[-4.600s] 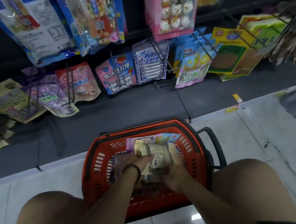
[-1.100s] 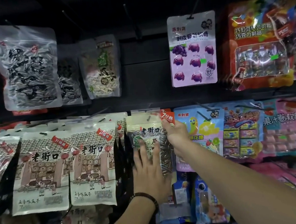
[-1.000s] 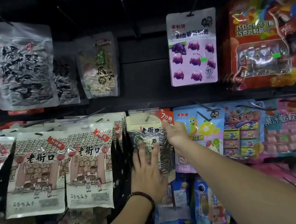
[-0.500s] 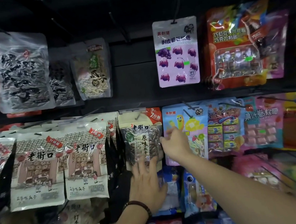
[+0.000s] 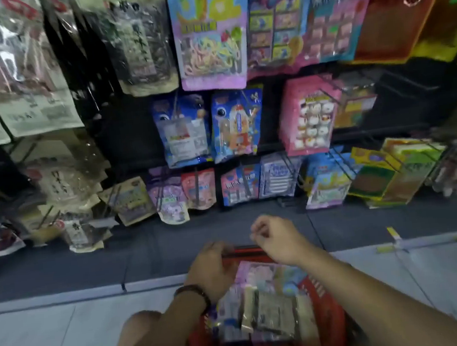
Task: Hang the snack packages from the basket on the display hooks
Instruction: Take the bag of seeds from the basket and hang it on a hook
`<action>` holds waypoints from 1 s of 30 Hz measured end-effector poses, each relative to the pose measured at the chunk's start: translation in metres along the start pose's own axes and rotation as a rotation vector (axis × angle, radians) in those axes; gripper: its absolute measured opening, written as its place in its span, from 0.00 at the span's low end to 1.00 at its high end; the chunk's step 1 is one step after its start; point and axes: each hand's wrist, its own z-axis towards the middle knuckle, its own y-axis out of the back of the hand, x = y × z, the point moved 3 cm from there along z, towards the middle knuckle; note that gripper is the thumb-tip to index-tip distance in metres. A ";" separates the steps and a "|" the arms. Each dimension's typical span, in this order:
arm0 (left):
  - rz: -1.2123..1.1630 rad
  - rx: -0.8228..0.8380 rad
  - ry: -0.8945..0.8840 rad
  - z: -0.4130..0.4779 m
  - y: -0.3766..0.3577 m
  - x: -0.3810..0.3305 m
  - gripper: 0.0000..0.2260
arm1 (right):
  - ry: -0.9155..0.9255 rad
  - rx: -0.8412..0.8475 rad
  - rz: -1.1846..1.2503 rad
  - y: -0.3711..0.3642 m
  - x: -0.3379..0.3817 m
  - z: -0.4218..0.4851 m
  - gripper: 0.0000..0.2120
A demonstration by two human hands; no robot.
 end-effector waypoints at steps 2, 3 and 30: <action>0.011 0.135 0.080 -0.009 -0.036 0.010 0.15 | -0.114 0.068 -0.011 -0.026 -0.052 -0.010 0.07; -0.015 0.194 0.134 -0.012 -0.054 0.015 0.17 | -0.183 0.088 -0.021 -0.039 -0.079 -0.015 0.08; -0.065 0.296 0.756 0.070 -0.286 0.092 0.45 | -0.501 -0.085 0.155 -0.161 -0.256 -0.045 0.28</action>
